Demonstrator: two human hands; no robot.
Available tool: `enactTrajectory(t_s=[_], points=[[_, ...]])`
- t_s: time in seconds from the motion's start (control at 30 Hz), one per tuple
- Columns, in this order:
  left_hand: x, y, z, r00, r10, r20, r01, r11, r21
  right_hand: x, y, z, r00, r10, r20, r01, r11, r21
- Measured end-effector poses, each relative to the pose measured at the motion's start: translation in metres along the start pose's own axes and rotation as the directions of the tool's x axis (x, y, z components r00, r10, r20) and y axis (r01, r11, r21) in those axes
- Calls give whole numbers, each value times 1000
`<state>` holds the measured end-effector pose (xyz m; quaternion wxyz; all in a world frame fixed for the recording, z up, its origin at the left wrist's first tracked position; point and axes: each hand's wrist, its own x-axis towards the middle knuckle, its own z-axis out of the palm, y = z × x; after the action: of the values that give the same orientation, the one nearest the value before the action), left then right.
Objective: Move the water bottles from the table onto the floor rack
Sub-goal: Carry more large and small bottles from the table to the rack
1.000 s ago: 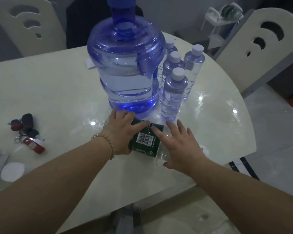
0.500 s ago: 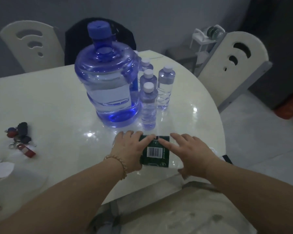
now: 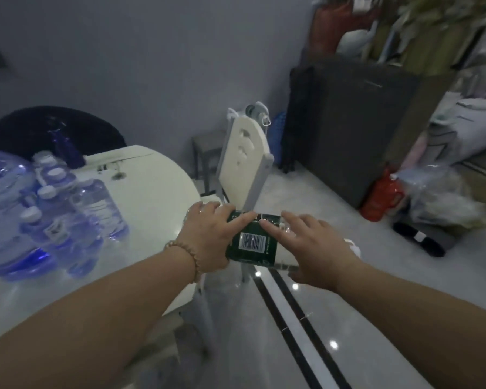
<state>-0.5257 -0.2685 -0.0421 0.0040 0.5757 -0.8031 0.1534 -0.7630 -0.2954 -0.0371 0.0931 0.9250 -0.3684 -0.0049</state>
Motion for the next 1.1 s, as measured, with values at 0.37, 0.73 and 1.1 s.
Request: enactTrajectory(t_s=[0.37, 0.73, 1.1], points=[[171, 80, -18, 990, 125, -62, -124, 992, 27, -29, 171, 14, 993, 118, -9, -118, 993, -10], [398, 52, 40, 990, 139, -20, -139, 990, 6, 96, 356, 58, 990, 138, 18, -137, 989, -54], [611, -35, 76, 995, 94, -41, -92, 994, 58, 276, 528, 76, 997, 70, -35, -71, 997, -38]])
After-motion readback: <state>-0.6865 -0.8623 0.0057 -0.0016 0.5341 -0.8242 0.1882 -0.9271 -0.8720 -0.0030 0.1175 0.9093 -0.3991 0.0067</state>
